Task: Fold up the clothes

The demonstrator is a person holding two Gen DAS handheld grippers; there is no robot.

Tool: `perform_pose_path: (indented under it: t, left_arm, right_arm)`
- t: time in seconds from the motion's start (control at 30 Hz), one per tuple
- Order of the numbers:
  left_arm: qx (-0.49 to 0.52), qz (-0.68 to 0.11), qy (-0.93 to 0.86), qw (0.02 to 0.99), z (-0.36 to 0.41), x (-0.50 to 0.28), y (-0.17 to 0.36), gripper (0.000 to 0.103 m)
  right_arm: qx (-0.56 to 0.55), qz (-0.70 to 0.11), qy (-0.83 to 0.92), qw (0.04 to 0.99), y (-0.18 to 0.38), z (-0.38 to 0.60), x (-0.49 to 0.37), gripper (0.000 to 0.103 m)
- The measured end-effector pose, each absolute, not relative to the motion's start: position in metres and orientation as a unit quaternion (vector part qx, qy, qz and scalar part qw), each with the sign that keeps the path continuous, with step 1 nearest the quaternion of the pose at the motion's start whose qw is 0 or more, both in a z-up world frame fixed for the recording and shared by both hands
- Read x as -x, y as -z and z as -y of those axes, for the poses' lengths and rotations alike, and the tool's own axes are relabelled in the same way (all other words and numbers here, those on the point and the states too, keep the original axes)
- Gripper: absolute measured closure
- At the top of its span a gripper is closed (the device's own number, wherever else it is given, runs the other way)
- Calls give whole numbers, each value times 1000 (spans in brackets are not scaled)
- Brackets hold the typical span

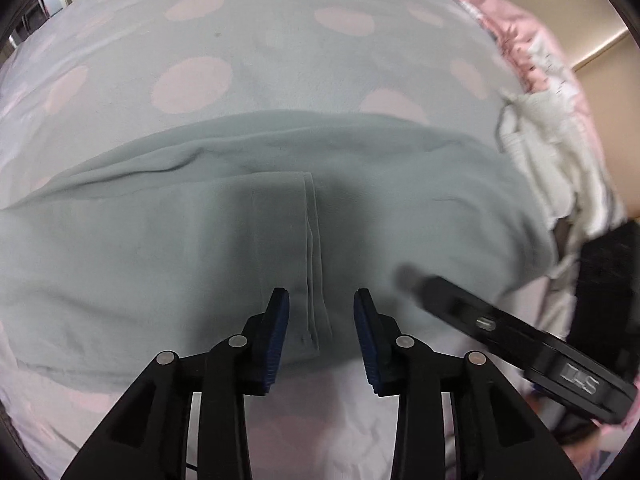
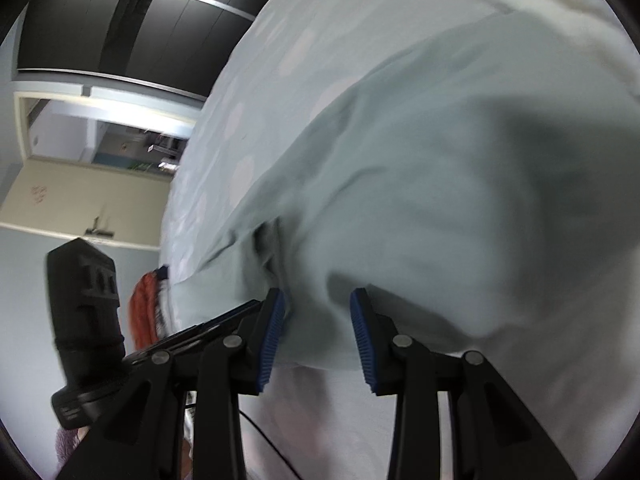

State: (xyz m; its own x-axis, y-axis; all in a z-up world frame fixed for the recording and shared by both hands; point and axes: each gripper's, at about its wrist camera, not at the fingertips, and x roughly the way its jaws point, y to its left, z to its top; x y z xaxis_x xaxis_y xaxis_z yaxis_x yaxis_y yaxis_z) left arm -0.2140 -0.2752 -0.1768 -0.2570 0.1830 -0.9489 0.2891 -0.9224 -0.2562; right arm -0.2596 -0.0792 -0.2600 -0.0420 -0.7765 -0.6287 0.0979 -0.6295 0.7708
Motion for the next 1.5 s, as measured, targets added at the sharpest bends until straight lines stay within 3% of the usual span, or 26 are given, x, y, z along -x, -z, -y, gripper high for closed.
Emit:
perform_pose_path:
  t: [0.1,0.27,0.47,0.67,0.87,0.93,1.0,1.03,1.1,1.27,1.5]
  left_arm:
    - [-575,-202,790,61,302,183,164,67]
    - [-530,-126,823,160,332,117,174,67]
    - [-503,-108,818,258,391,65,189,67]
    - [-450,-155,825,304,438,76,184,67]
    - [-431,-103,831,336,460,83,193,67]
    - [-433,-99,827,346,477,80,198,67]
    - [-434,-113,821,354,494,75,201,67]
    - [-435,-122,816,360,504,72,203,67]
    - [-437,-147,808,367,522,63,205,67]
    - [-440,-222,790,365,558,41,208,67]
    - [-469,-279,775,319,569,19,219,67]
  right_arm:
    - [-607,272,661,347,259,91,258,69]
    - [-609,262,654,365,263,109,256,69]
    - [-623,231,651,367,276,130,250,69]
    - [-620,257,646,364,283,132,248,69]
    - [-619,295,635,356,291,141,246,69]
    - [-619,305,631,354,292,148,245,71]
    - [-621,281,648,340,290,156,242,85]
    - [-618,267,660,333,286,159,240,87]
    - [-607,242,686,321,276,164,235,93]
    - [-581,175,734,304,217,188,227,97]
    - [-512,60,801,305,78,252,206,97]
